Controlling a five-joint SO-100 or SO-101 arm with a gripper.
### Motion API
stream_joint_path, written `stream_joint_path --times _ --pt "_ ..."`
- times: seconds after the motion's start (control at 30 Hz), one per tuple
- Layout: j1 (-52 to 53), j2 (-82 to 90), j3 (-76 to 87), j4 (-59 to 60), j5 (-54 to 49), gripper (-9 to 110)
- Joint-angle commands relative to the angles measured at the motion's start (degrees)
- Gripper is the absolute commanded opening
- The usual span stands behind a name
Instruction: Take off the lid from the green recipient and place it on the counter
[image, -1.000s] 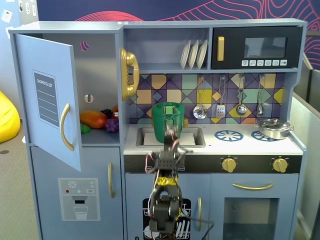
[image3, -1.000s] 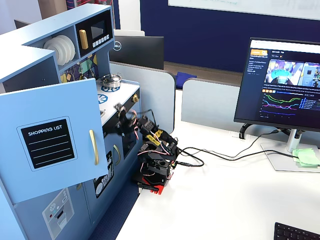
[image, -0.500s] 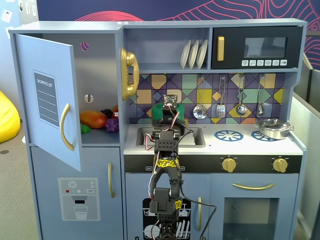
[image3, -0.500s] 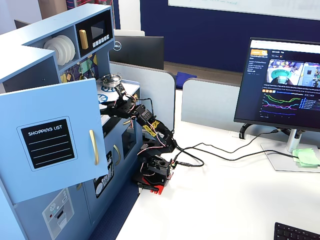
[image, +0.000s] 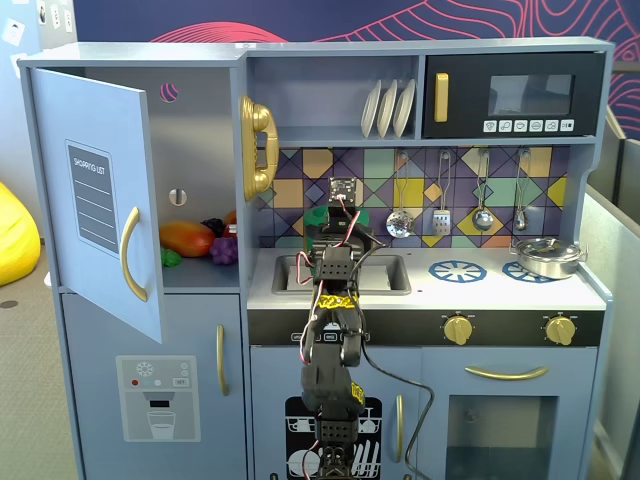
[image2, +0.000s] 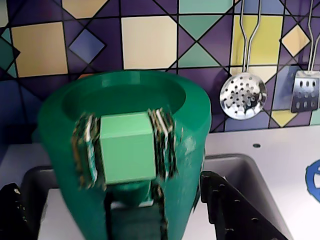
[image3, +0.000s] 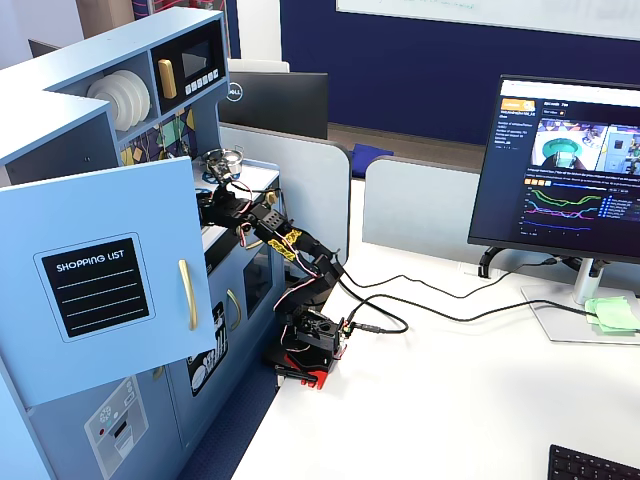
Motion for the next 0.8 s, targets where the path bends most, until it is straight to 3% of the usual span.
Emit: stream_joint_path --times 0.0,0.6,0.7,0.77 --pt "1.58 -3.87 -7.38 -1.93 -1.32 40" --pt "-0.97 -12.74 -18.02 1.67 -2.64 32" --pt "-2.11 -12.74 -18.02 2.64 -2.99 20" --pt "-2.99 -12.83 -18.54 4.92 -5.01 4"
